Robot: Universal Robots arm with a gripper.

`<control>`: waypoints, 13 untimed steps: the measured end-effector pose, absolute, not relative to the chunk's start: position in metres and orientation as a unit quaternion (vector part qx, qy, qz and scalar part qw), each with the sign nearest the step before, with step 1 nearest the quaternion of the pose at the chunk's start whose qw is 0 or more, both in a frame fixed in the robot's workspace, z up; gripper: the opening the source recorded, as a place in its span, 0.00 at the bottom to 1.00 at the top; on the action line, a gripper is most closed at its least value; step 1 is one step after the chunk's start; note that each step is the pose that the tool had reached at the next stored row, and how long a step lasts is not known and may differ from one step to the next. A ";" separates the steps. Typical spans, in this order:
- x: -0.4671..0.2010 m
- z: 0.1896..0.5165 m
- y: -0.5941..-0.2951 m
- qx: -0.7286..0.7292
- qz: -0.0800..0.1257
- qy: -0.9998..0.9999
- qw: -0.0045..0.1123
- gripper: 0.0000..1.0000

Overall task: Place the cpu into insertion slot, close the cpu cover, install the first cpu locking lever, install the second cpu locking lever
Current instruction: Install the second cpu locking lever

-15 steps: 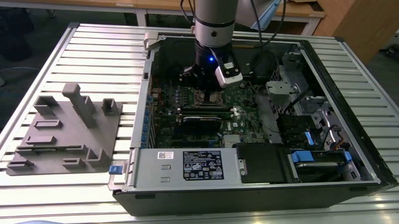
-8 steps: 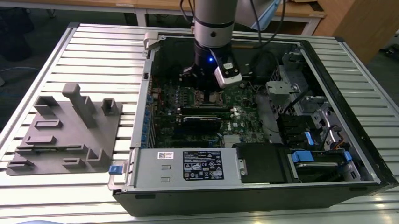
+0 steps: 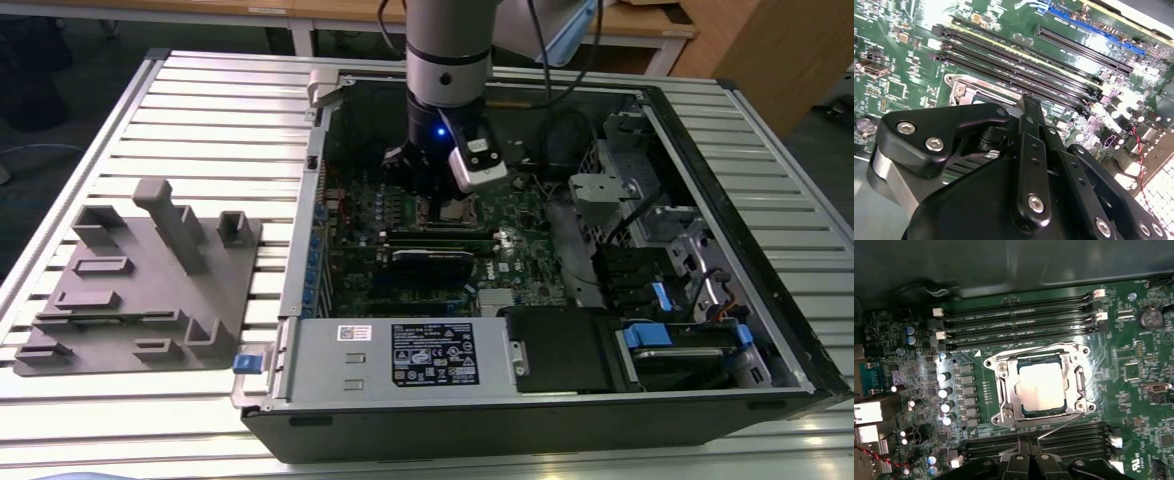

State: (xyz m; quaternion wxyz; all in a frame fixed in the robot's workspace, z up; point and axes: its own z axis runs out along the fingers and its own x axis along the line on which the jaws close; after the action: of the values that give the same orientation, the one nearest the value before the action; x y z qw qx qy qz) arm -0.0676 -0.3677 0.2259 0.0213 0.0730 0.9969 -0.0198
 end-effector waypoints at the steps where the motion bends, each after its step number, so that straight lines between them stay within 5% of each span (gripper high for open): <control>1: -0.068 0.225 -0.368 0.073 -0.020 0.997 0.021 0.10; 13: -0.075 0.219 -0.370 0.074 -0.020 0.997 0.021 0.10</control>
State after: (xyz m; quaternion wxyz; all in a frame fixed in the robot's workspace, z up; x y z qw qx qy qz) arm -0.0750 -0.3699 0.2193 0.0213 0.0738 0.9968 -0.0198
